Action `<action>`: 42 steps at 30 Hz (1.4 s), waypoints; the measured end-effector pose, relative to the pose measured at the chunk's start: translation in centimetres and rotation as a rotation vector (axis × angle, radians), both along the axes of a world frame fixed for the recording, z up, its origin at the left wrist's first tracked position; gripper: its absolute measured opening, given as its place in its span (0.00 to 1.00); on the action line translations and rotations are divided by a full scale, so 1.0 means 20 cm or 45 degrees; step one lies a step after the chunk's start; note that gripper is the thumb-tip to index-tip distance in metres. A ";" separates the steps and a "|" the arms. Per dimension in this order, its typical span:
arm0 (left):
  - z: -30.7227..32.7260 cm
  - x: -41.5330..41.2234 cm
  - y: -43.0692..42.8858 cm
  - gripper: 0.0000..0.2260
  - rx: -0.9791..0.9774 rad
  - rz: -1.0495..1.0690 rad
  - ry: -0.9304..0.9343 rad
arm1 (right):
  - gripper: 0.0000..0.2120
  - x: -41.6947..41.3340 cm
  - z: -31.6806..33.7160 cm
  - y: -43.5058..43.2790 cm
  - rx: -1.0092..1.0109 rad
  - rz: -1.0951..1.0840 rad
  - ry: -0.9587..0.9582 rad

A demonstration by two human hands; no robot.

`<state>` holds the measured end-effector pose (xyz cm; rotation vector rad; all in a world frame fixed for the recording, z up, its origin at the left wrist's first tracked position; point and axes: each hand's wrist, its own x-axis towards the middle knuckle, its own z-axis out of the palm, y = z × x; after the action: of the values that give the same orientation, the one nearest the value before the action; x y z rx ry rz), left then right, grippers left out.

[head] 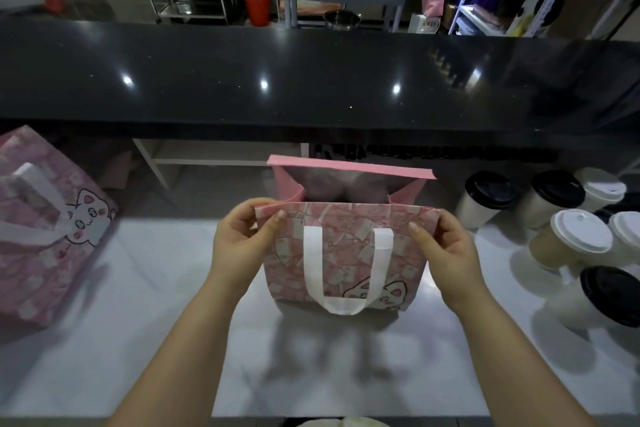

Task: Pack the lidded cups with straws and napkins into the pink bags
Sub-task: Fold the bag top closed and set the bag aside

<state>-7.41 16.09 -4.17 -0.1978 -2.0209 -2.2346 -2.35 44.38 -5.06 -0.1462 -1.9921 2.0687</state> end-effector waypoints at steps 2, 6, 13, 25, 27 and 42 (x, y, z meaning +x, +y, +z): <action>-0.01 -0.05 -0.02 0.06 -0.108 0.074 0.044 | 0.07 -0.06 0.01 0.04 0.187 -0.054 0.054; 0.03 -0.22 -0.07 0.11 -0.359 -0.122 -0.044 | 0.07 -0.20 0.06 0.12 0.125 0.134 -0.007; 0.09 -0.29 0.03 0.11 -0.187 -0.196 -0.148 | 0.16 -0.30 0.06 0.10 -0.111 0.070 -0.012; 0.04 -0.24 0.04 0.21 -0.061 0.095 -0.051 | 0.24 -0.27 0.03 0.04 0.119 -0.206 0.144; 0.07 -0.24 0.03 0.21 -0.192 0.059 -0.006 | 0.30 -0.27 0.06 0.06 0.294 -0.119 0.253; 0.17 -0.14 0.15 0.11 -1.290 0.271 0.805 | 0.12 -0.23 0.23 -0.09 1.427 -0.134 0.491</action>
<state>-10.27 19.04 -0.67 -0.6276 -2.3696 -0.7022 -6.98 42.56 -0.40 0.3286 -2.4422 0.6136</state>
